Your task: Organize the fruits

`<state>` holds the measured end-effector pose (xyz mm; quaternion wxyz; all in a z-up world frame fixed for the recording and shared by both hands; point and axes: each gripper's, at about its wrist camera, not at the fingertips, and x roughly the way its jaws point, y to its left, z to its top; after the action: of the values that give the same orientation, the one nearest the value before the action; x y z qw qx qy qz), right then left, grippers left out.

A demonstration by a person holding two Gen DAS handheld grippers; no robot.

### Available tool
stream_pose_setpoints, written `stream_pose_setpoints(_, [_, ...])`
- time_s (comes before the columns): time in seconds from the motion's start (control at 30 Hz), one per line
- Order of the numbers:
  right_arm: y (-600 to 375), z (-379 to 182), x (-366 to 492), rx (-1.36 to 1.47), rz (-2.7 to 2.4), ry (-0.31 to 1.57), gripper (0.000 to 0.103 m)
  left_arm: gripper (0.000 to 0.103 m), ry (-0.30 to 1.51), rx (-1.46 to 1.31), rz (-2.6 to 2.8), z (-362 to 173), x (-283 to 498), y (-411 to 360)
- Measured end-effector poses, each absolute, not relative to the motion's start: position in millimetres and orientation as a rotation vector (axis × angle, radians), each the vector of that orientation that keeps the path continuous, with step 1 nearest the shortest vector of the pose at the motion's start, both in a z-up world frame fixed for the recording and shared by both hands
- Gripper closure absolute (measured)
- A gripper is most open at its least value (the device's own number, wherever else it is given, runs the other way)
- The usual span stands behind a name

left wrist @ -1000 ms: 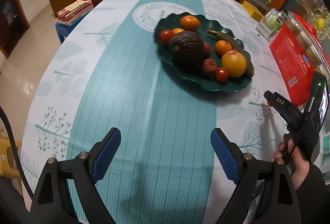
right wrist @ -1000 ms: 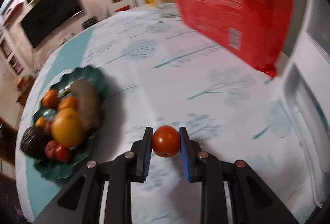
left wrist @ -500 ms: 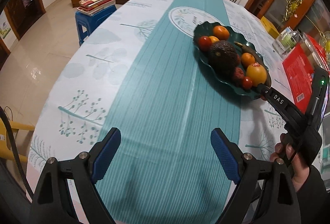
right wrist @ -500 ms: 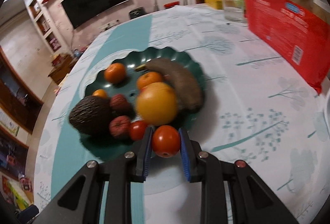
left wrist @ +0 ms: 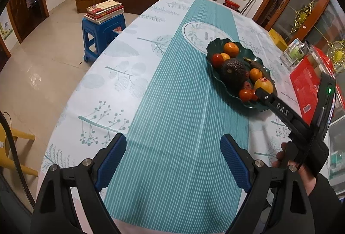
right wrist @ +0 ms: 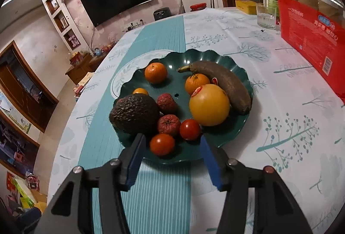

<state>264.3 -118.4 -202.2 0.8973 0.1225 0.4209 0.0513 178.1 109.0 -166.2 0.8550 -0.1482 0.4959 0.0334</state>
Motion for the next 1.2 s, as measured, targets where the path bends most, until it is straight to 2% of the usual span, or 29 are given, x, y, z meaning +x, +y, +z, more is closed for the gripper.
stream_pose_setpoints(0.27, [-124.1, -204.9, 207.1, 0.227, 0.082, 0.976, 0.036, 0.015, 1.025, -0.272, -0.005, -156.0, 157.3, 110.9])
stream_pose_setpoints(0.37, [-130.3, -209.7, 171.6, 0.249, 0.074, 1.043, 0.029, 0.015, 1.039, -0.247, -0.041, -160.1, 142.2, 107.2])
stream_pose_setpoints(0.57, [-139.1, -206.7, 92.5, 0.238, 0.033, 1.079, 0.024, 0.015, 1.063, -0.178, -0.124, -165.1, 108.1, 87.8])
stream_pose_setpoints(0.87, [-164.9, -152.4, 13.9, 0.255, 0.001, 1.057, 0.014, 0.015, 1.027, -0.053, -0.191, -120.0, 63.5, 47.5])
stream_pose_setpoints(1.13, [-191.2, -74.8, -0.2, 0.215, 0.072, 1.043, 0.013, 0.014, 0.953, -0.016, -0.196, -55.0, 47.3, 0.8])
stream_pose_setpoints(1.2, [-196.1, -61.7, -1.9, 0.212, 0.091, 1.048, 0.013, 0.010, 0.938, -0.017, -0.191, -44.2, 42.4, -9.7])
